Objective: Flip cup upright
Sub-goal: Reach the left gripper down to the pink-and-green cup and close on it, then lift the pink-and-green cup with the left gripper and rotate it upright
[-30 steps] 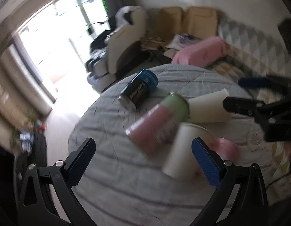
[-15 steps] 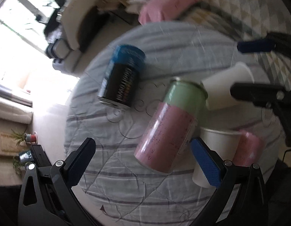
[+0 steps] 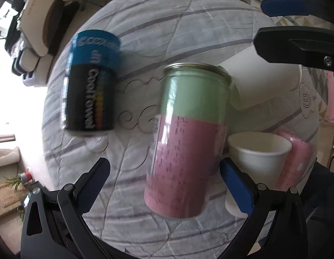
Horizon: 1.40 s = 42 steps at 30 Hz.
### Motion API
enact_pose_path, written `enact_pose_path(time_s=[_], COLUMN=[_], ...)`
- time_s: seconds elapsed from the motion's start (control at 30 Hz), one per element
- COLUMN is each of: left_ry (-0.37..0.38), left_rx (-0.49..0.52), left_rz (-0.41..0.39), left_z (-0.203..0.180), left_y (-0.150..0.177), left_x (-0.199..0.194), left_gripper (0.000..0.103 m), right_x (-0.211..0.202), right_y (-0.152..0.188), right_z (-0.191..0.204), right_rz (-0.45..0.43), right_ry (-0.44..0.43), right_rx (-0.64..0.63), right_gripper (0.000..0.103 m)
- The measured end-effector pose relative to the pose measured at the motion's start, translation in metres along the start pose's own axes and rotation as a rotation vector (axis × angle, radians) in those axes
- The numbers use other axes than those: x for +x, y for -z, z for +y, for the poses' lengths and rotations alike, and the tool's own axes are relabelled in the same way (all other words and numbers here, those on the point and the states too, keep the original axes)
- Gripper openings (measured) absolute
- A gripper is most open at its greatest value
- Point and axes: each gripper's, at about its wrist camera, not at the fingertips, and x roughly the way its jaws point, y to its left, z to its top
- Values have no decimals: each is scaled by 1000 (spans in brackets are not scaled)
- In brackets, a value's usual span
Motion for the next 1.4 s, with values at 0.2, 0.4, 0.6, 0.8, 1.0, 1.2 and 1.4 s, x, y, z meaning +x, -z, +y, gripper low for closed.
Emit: enact_pose_path(time_s=[0.2,0.4,0.6,0.8,1.0,1.2,1.4], left_ry=[90,110,80,102,191,170,141], left_rx=[-10,-145,-349,-571,-799,-916,-1007], left_rz=[23,17,41,33,-32,-93,-129], left_z=[0,15,33,42,39,15,8], left_y=[-3,14,53,103,150,180,220], left_x=[15,17,20,24,33,46,26], left_gripper=[86,73,73,73,74,88,88], right_x=[4,6,11,27,49,66,72], right_y=[-3,-10,-16,-17,-14,-7,-2], right_z=[-1,7,26,58,86,113,133], right_rz=[12,23,55,121,209,275,307], right_ry=[15,18,5,-46,-96,-112,-117], right_rx=[13,-1,-34,-78,-75,-61,-46], right_gripper=[82,82,82,82,82,82,82])
